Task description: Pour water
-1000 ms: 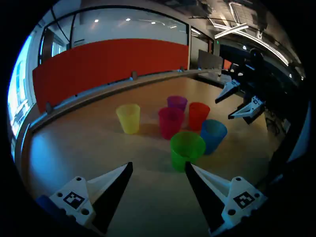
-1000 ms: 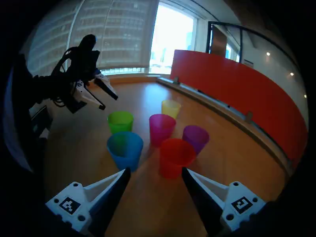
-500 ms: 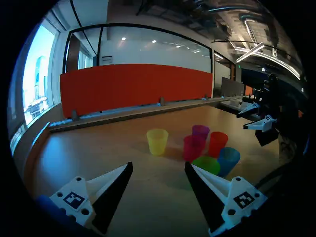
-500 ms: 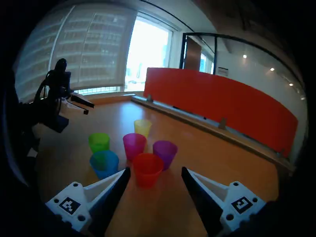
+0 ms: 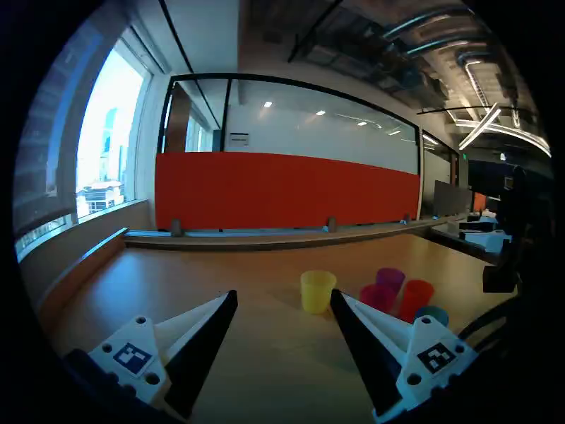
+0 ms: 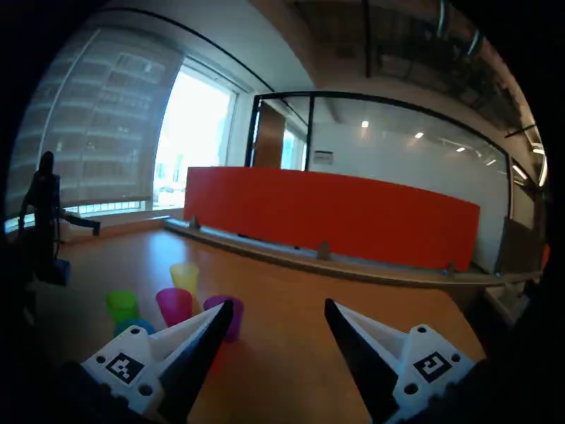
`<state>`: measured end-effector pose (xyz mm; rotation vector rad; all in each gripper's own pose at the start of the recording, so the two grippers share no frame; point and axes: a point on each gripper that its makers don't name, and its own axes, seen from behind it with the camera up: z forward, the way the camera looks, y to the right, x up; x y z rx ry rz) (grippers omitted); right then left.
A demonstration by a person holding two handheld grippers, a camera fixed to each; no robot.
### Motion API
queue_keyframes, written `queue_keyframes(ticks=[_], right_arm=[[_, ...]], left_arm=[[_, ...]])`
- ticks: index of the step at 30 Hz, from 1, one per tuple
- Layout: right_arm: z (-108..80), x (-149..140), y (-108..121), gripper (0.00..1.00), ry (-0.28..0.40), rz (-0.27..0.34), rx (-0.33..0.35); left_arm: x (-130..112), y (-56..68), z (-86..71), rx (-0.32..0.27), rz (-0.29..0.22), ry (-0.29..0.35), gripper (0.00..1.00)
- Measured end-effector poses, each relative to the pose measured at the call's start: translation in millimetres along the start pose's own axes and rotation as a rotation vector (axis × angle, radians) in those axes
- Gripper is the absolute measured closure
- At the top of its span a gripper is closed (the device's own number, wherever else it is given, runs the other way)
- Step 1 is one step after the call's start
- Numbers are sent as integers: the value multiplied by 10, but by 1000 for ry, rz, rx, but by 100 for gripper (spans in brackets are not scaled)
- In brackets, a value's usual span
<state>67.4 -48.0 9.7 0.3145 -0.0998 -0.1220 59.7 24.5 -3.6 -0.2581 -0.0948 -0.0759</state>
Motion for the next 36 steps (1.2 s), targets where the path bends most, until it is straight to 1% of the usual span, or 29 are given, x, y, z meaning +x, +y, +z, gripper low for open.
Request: queue_keyframes(ticks=[2,5,8,11,14,18,20,23,29,32,36], right_arm=[[-16,63,145,0,23,15,-62],[-67,123,366,0,52,40,-171],[-135,169,485,0,78,58,-236],[-203,208,528,0,99,88,-273],[-259,234,549,0,117,127,-295],[-306,235,566,0,128,168,-311],[-319,210,567,0,126,177,-316],[-334,150,552,1,119,173,-320],[-365,8,576,1,103,177,-349],[-370,-54,592,0,85,182,-364],[-351,-87,608,1,75,187,-379]], left_arm=[[41,-56,-24,34,-22,22,2],[122,-87,-73,63,-36,63,2],[141,-89,-116,80,-40,80,2],[127,-125,-148,105,-54,74,2],[146,-177,-176,127,-72,85,2],[158,-209,-200,147,-77,105,2],[151,-216,-204,158,-75,111,2],[118,-217,-187,167,-78,111,2],[61,-176,-127,170,-94,129,2],[22,-187,-96,185,-78,134,2],[-28,-205,-54,216,-30,135,2]])
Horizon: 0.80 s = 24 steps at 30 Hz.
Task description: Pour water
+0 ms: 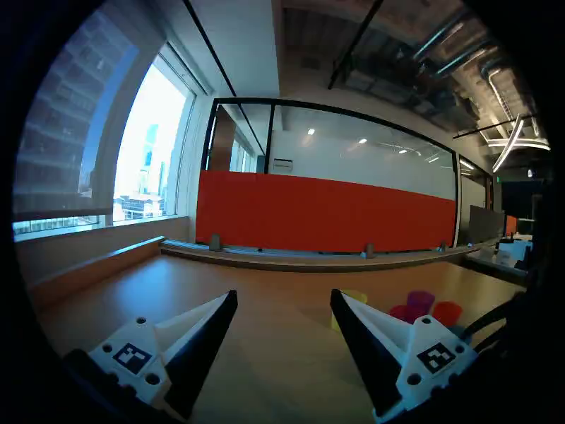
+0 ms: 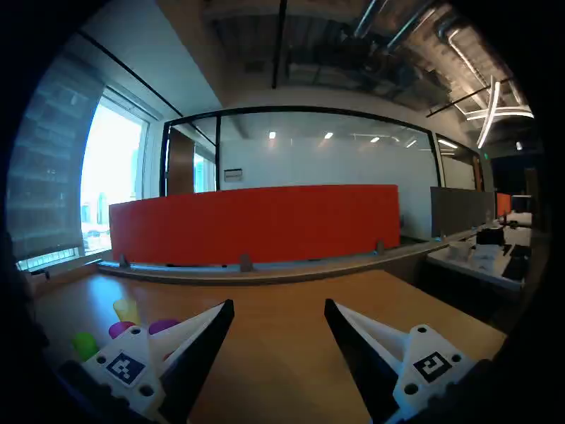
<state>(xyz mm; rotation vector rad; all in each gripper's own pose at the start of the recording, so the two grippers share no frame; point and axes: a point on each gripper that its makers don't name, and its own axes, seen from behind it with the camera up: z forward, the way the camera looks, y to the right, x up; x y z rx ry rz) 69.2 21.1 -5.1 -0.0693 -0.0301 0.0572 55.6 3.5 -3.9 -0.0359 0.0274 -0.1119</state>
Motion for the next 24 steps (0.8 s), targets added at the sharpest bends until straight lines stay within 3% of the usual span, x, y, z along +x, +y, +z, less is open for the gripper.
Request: queue_keyframes(ticks=[5,14,24], right_arm=[[32,-15,43,1,-3,-8,-18],[110,-75,102,0,-28,11,-42],[87,-152,166,1,-43,50,-54]], left_arm=[[-69,-4,21,37,53,5,2],[-166,30,49,65,87,24,2],[-354,-64,53,78,94,8,2]])
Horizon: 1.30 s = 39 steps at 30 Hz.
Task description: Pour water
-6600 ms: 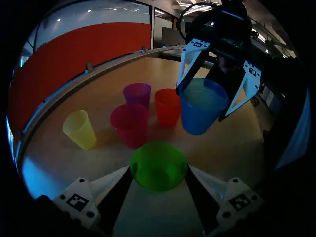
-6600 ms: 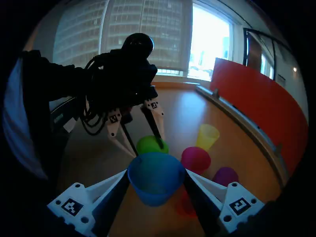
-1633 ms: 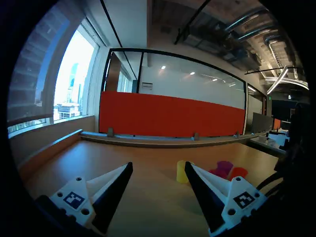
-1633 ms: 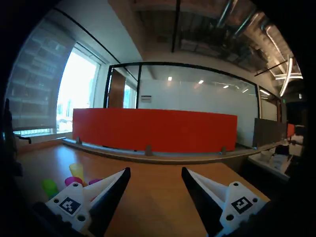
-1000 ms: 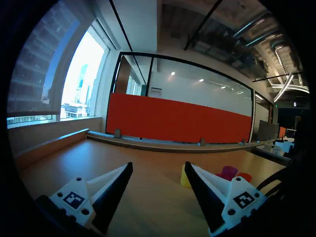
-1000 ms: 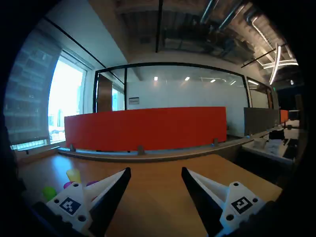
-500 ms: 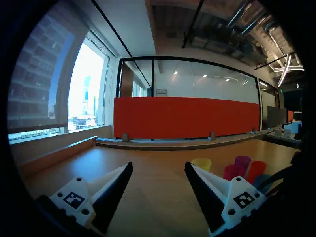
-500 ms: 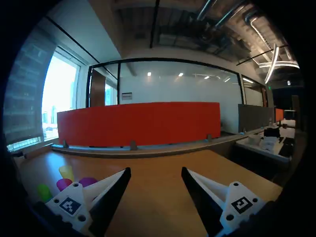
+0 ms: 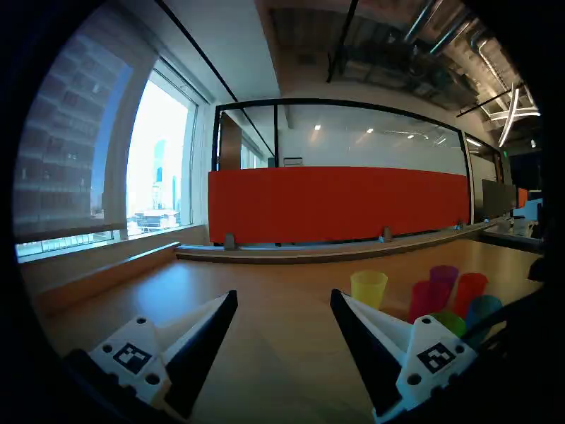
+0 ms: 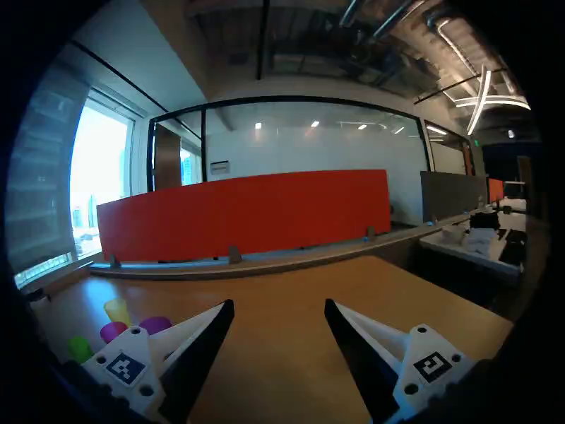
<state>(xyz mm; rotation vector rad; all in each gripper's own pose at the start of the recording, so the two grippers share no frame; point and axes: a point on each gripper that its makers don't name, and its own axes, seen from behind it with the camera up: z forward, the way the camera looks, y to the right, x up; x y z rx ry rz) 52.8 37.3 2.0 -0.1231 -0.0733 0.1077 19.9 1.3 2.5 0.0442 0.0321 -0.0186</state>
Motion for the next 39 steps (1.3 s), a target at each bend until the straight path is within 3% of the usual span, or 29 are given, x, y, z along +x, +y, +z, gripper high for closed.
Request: queue_keyframes(ticks=[18,39], right_arm=[[-24,64,10,1,7,-9,-1],[-53,151,-39,1,34,-28,14]], left_arm=[[-85,-77,12,3,-18,3,2],[-81,-61,-8,-3,-13,2,2]])
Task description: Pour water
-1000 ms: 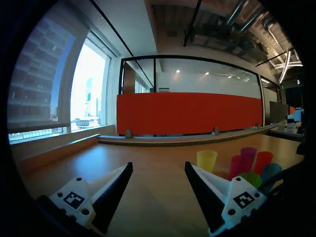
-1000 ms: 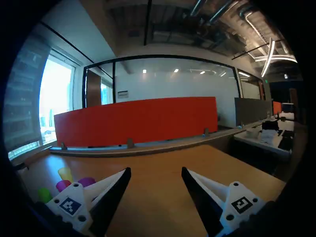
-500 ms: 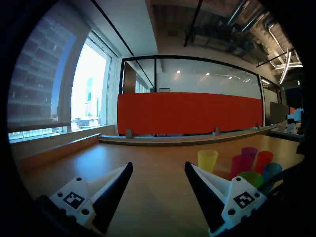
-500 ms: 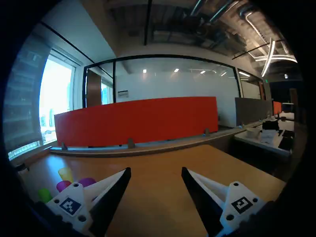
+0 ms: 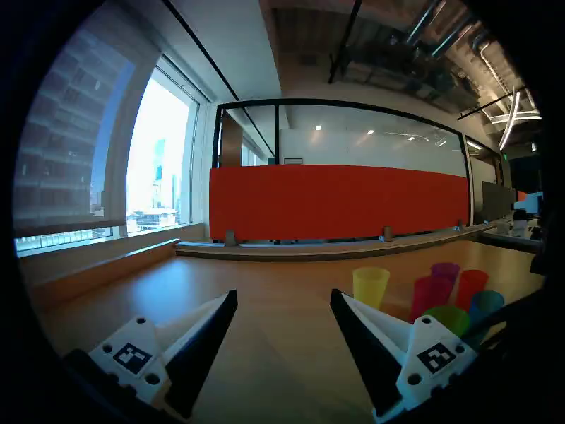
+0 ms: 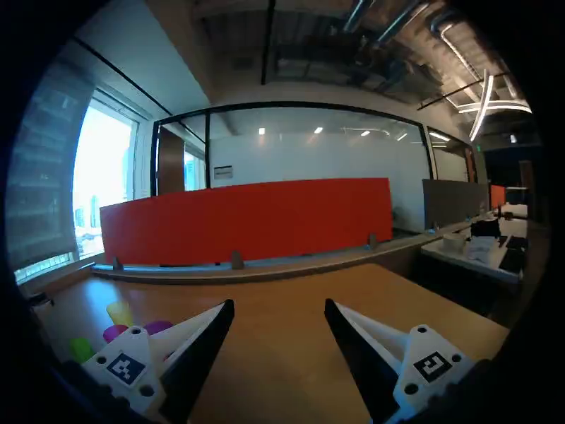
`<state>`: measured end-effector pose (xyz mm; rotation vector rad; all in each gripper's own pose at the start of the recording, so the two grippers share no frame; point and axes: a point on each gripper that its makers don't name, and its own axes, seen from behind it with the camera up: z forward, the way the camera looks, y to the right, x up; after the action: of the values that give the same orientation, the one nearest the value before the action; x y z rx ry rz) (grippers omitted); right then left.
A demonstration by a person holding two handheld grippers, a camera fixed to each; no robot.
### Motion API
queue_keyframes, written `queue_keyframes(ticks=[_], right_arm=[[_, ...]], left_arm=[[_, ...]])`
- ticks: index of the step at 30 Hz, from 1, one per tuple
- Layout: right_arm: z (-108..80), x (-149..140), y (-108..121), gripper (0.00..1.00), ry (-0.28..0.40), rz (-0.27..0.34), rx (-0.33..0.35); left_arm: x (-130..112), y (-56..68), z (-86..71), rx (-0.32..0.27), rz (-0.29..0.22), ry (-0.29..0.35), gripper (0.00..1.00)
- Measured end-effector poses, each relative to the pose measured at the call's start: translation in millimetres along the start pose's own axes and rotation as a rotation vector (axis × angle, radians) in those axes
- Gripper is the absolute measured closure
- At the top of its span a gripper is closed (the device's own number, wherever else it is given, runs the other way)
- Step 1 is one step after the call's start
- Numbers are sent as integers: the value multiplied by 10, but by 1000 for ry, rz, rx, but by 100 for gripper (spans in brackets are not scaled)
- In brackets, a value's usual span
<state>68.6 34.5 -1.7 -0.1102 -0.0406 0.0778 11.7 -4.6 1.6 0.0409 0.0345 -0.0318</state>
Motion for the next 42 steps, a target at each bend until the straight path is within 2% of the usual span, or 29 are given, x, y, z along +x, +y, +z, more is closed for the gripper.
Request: queue_keyframes(ticks=[11,14,21,26,32,42], right_arm=[[-76,12,-143,1,82,-86,41],[-89,-13,-196,1,110,-94,60],[-133,-189,-277,1,127,-67,110],[-136,-293,-261,1,128,-46,109],[-127,-382,-250,1,133,-50,109],[-58,-542,-226,1,104,-41,97]], left_arm=[[2,1,1,0,0,0,2],[4,1,0,0,0,0,2],[4,2,1,0,0,0,2],[3,-1,0,0,0,0,2],[4,-2,3,0,0,0,2],[5,5,6,0,1,0,2]])
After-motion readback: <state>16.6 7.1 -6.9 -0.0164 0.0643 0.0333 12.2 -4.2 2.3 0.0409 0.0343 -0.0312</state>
